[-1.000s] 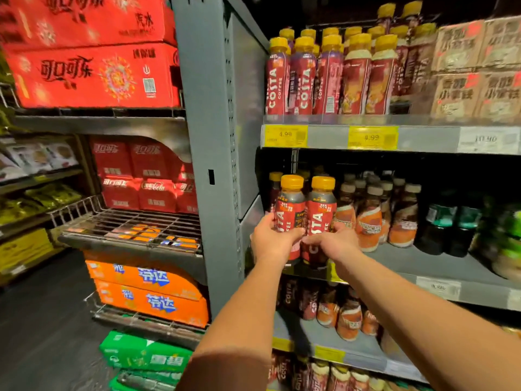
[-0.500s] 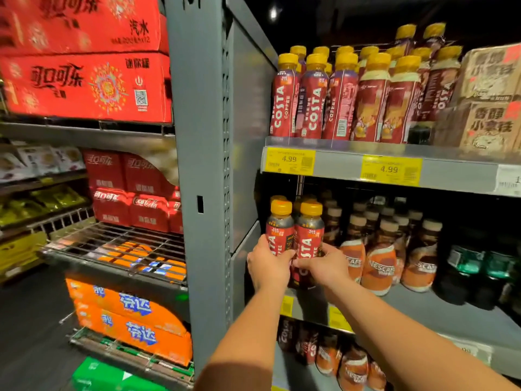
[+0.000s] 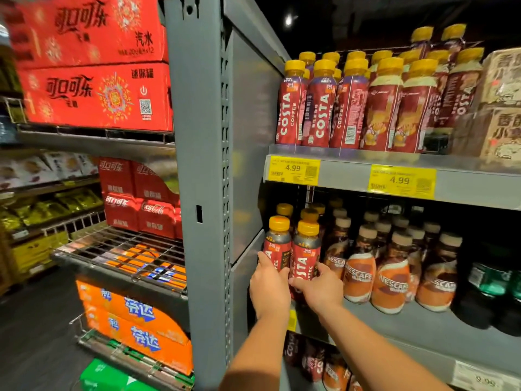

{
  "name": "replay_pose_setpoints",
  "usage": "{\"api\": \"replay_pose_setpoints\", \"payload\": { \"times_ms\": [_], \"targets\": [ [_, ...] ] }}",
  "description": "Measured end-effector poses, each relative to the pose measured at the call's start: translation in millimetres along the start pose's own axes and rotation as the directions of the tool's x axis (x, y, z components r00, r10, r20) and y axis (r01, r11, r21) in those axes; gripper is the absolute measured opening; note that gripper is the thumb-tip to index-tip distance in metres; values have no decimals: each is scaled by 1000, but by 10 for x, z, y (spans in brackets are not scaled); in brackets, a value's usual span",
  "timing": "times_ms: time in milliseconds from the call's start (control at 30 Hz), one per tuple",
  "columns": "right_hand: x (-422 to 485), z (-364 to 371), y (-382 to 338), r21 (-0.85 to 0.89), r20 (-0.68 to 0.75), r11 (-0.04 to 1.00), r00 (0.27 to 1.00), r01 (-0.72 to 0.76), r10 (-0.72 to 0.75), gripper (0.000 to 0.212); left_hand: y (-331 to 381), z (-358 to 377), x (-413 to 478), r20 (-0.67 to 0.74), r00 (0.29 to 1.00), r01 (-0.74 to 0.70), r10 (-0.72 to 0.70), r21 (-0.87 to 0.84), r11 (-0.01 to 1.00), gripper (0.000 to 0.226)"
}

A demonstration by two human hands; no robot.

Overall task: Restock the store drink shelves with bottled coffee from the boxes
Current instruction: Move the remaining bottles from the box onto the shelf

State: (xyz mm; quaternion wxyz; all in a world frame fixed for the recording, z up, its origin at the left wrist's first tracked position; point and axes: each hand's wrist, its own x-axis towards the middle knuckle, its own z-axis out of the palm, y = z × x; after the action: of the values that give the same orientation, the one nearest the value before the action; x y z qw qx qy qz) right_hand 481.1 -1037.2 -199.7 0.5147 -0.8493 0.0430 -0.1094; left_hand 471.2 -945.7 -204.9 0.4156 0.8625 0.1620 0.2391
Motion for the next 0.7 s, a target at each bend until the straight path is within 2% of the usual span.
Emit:
{"api": "replay_pose_setpoints", "payload": {
  "times_ms": [67,233,333,433,567,700],
  "targets": [
    [-1,12,29,-5,42,1000,999,-17,17,35,18,4,-46,16,999,35,-35,3,999,56],
    [-59,-83,21,-84,201,992,973,-98,113,9,-50,-86,-124,154,969,194,-195,22,981,39],
    [-67,-307,-65,-126,192,982,968,-142,164,20,-42,-233,-120,176,983,35,-61,147,988,32],
    [-76,-502,-117,-287,180,955,975,-76,131,23,54,-363,-177,223,971,-140,83,254,957,34],
    [-222,-728,-136,-397,198,916,970,-55,144,28,158,-395,-408,338,919,-323,201,354,878,33],
    [-519,-924,-70,-565,174,825,974,-19,142,29,245,-346,-773,446,851,-473,277,421,774,27]
  ]
}}
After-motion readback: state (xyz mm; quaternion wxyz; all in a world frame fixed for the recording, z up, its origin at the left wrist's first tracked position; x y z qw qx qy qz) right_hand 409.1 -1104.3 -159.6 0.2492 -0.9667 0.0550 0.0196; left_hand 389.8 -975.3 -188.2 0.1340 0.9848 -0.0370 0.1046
